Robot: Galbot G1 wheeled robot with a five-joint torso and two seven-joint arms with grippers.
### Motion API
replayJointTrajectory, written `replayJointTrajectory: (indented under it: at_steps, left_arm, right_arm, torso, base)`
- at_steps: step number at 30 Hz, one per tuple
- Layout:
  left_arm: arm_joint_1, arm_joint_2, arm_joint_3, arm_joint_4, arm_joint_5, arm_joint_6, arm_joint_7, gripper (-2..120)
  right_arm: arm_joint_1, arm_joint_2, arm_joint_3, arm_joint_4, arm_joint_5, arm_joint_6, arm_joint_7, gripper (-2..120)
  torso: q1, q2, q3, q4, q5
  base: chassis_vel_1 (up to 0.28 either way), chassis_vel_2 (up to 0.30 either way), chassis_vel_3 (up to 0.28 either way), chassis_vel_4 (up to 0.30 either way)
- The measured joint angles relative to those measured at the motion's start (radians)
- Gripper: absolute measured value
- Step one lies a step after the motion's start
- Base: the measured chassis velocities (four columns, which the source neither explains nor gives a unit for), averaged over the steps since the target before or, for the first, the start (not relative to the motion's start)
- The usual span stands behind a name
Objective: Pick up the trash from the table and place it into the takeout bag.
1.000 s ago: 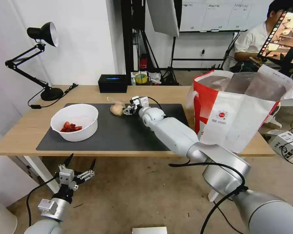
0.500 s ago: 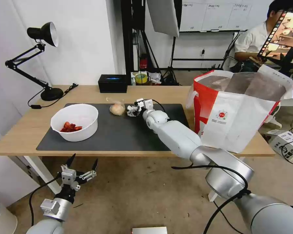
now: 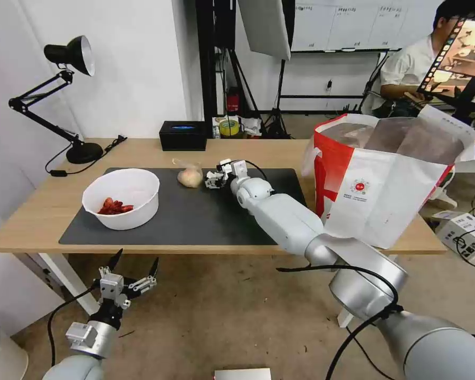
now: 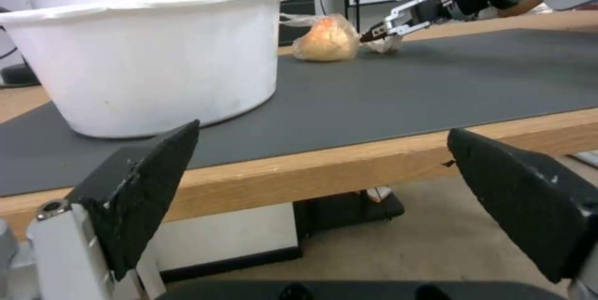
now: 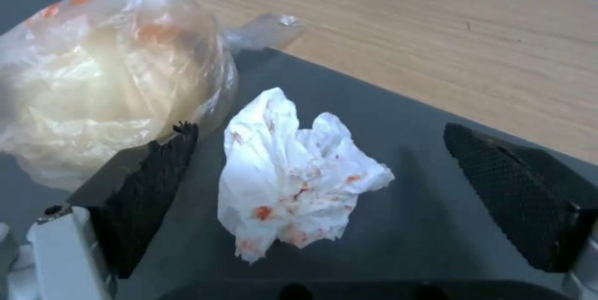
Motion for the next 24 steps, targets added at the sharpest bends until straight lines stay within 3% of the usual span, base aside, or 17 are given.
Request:
replayJointTrajectory:
  at_steps: [24]
  left_arm:
    - [-0.005,0.003,0.005,0.003,-0.001,-0.004,0.001,100]
  right_arm:
    - [0.008,0.000,-0.009,-0.039,-0.025,0.002,-0.029,100]
  torso:
    - [0.000,0.000,0.000,-0.0001,0.0000]
  base:
    - [0.000,0.000,0.000,0.000]
